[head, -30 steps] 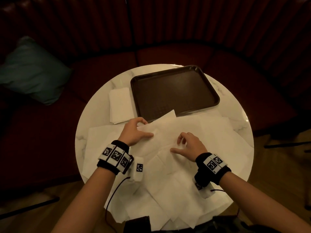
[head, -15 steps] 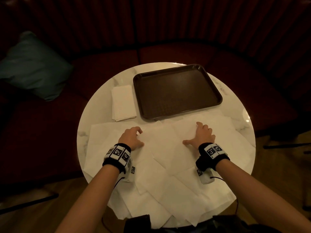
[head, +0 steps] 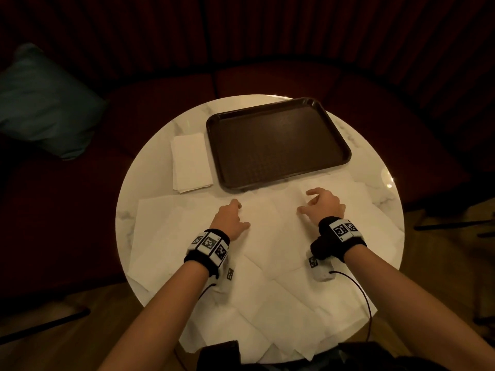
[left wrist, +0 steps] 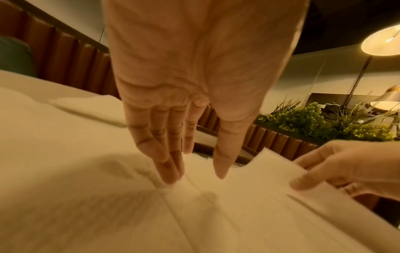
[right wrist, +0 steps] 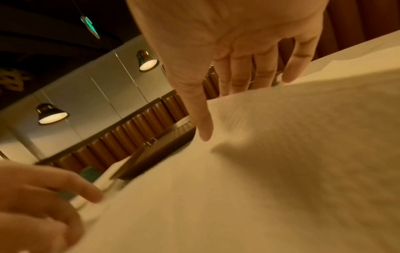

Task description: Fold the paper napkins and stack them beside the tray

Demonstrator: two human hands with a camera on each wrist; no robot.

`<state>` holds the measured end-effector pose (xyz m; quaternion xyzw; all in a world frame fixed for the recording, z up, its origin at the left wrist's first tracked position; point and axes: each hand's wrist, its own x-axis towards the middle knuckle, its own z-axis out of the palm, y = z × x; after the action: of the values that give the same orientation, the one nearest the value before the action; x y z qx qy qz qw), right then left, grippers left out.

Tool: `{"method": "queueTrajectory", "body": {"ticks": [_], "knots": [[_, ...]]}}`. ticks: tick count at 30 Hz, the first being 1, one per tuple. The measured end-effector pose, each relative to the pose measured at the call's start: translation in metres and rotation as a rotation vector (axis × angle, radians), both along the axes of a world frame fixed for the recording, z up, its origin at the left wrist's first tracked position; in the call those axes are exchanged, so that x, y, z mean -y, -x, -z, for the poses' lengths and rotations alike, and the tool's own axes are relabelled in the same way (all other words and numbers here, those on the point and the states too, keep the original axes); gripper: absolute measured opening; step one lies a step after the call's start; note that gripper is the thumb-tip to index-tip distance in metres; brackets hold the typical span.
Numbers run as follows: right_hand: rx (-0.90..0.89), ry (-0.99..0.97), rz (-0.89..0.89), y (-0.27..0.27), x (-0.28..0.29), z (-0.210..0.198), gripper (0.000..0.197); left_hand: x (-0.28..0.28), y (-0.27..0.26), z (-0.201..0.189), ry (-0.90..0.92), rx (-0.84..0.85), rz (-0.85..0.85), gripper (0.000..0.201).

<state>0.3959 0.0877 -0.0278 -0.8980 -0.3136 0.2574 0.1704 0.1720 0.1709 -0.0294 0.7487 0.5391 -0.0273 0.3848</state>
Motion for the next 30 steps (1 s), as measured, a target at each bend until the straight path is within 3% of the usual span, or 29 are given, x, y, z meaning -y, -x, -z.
{"method": "queueTrajectory", "body": {"ticks": [2, 5, 10, 13, 15, 19, 25, 30], "knots": [[-0.072, -0.113, 0.001, 0.007, 0.0, -0.007, 0.022, 0.002, -0.003, 0.003, 0.041, 0.067, -0.056, 0.053], [-0.144, -0.227, -0.087, 0.025, -0.002, -0.018, 0.013, 0.001, -0.003, 0.008, 0.111, 0.162, -0.145, 0.052], [-0.286, -0.239, -0.261, 0.068, -0.01, -0.018, 0.028, 0.0, -0.004, 0.009, 0.156, 0.304, -0.31, 0.034], [-0.453, -0.179, -0.342, 0.083, -0.009, -0.012, 0.051, -0.001, -0.005, 0.007, 0.167, 0.336, -0.331, 0.045], [-0.418, -0.206, -0.296, 0.078, -0.008, -0.01, 0.052, -0.001, -0.004, 0.008, 0.163, 0.321, -0.307, 0.049], [-0.202, -0.125, -0.189, 0.051, -0.006, -0.001, 0.044, 0.002, -0.002, 0.014, 0.156, 0.309, -0.237, 0.032], [-0.318, -0.037, -0.052, 0.054, -0.014, 0.009, 0.056, 0.004, -0.001, 0.016, 0.129, 0.304, -0.197, 0.04], [-0.281, -0.087, -0.045, 0.059, -0.016, 0.005, 0.033, 0.002, 0.007, 0.016, 0.13, 0.362, -0.208, 0.039]]}}
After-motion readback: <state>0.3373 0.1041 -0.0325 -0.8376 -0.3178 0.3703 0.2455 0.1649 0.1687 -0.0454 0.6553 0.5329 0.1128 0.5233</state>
